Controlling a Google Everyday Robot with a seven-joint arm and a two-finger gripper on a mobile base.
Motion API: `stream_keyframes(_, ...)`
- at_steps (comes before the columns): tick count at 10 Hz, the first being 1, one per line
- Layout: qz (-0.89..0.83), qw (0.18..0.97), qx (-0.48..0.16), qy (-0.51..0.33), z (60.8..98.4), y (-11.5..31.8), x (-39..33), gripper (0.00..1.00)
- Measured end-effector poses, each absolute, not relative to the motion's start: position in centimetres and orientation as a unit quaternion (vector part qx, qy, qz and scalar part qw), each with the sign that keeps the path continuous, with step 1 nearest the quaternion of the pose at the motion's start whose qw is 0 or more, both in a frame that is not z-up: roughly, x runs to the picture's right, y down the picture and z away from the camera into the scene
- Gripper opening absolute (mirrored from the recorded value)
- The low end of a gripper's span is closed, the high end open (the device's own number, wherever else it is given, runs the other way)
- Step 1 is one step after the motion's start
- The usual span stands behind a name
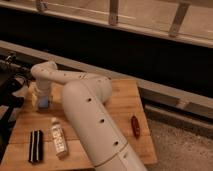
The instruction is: Place the white sponge in the ceramic bowl
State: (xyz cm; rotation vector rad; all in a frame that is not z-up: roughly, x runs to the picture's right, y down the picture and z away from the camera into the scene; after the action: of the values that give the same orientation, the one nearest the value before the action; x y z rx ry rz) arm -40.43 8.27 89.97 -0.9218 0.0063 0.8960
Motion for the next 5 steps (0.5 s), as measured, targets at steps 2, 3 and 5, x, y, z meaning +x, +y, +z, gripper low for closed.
stream_keyframes(2, 0.409, 0.807, -0.426, 0.016, 90.41, 8.42, -40.41, 0.65)
stream_keyframes(3, 0.409, 0.809, -0.421, 0.022, 90.54, 8.44, -40.4, 0.65)
stream_keyframes(5, 0.428, 0.811, -0.397, 0.044, 91.12, 8.3, -40.21, 0.65)
